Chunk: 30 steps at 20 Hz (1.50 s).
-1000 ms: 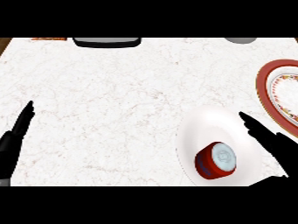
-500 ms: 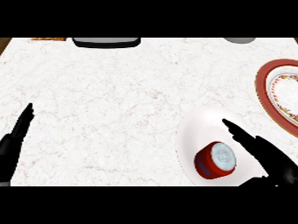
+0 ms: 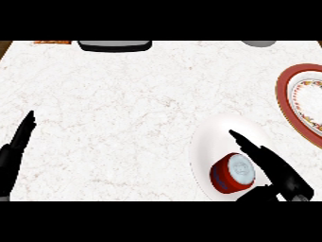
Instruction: Pick the can from the plate and place it in the plate
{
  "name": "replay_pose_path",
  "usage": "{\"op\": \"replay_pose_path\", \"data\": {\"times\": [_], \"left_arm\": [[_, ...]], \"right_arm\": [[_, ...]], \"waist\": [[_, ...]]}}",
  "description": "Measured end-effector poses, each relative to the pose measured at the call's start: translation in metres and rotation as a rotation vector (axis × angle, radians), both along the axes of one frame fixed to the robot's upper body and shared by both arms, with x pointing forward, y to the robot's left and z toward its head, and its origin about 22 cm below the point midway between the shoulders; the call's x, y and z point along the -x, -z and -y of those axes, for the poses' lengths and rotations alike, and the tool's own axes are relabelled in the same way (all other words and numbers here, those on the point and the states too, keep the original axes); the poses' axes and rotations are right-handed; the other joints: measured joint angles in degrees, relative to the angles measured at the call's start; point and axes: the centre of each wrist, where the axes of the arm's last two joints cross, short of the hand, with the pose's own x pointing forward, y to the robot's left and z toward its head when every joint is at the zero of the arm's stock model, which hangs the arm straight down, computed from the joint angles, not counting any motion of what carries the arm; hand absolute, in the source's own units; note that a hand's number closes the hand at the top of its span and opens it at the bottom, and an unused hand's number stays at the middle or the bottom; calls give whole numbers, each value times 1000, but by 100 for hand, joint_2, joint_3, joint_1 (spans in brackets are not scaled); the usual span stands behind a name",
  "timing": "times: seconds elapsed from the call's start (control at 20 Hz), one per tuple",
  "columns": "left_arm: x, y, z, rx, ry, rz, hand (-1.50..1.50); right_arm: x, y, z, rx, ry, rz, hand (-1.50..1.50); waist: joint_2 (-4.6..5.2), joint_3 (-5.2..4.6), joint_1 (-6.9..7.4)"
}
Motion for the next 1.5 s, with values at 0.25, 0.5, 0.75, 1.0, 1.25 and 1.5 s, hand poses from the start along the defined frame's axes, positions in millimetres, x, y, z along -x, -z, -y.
{"op": "replay_pose_path", "data": {"times": [0.25, 0.5, 0.75, 1.0, 1.25, 1.5], "left_arm": [[-2, 0, -3, -6, -4, 6, 0], [-5, -2, 3, -9, -6, 1, 0], [-3, 0, 2, -6, -7, 2, 0], [-3, 0, 3, 0, -10, 11, 0], [-3, 1, 6, 9, -5, 16, 0], [-3, 0, 6, 11, -1, 19, 0]], "right_arm": [[-3, 11, 2, -28, -3, 29, 150], [-3, 19, -1, -47, -2, 73, 150], [-17, 0, 102, 209, 14, 122, 150], [-20, -41, 187, 476, 55, 153, 150], [-15, -84, 252, 637, 128, 256, 150], [-3, -117, 303, 706, 210, 439, 150]], "waist": [[0, 1, -5], [-2, -2, -6], [31, 20, -39], [102, 61, -51], [128, 95, -7], [120, 109, 46]]}}
